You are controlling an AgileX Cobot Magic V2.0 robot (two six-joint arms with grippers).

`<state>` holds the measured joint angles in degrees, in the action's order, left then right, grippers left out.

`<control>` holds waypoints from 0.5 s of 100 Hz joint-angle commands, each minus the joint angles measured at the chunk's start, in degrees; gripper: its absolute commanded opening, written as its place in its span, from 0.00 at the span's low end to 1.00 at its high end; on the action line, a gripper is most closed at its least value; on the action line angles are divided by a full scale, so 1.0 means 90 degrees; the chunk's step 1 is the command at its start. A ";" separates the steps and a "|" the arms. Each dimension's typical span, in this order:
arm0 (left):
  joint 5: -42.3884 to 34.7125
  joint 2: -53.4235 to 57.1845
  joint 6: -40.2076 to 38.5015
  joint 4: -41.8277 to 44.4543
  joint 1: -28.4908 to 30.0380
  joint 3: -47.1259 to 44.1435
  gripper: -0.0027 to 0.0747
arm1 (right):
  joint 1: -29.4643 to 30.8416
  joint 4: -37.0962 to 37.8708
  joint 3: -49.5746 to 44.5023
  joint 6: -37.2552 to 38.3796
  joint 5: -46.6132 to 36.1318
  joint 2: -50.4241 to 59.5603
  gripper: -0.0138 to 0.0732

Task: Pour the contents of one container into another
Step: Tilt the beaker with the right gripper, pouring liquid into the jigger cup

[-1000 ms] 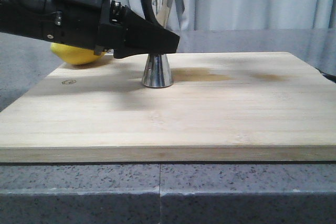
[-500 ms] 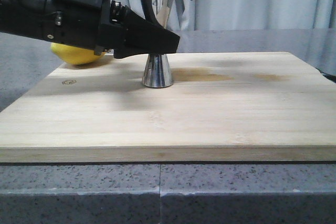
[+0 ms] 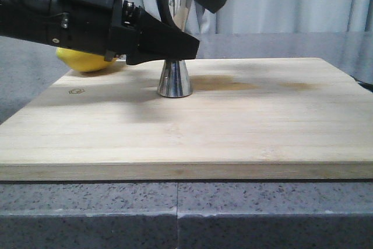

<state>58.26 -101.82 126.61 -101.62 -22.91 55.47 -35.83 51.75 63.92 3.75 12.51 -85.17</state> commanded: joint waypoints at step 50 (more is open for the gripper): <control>0.0384 0.0236 0.0005 -0.0491 -0.0035 0.0164 0.19 | -0.0070 0.0824 0.0260 -0.0027 -0.0314 0.0220 0.47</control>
<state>58.26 -101.82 126.61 -101.62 -22.91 55.47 -35.98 56.93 63.92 3.75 12.19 -85.17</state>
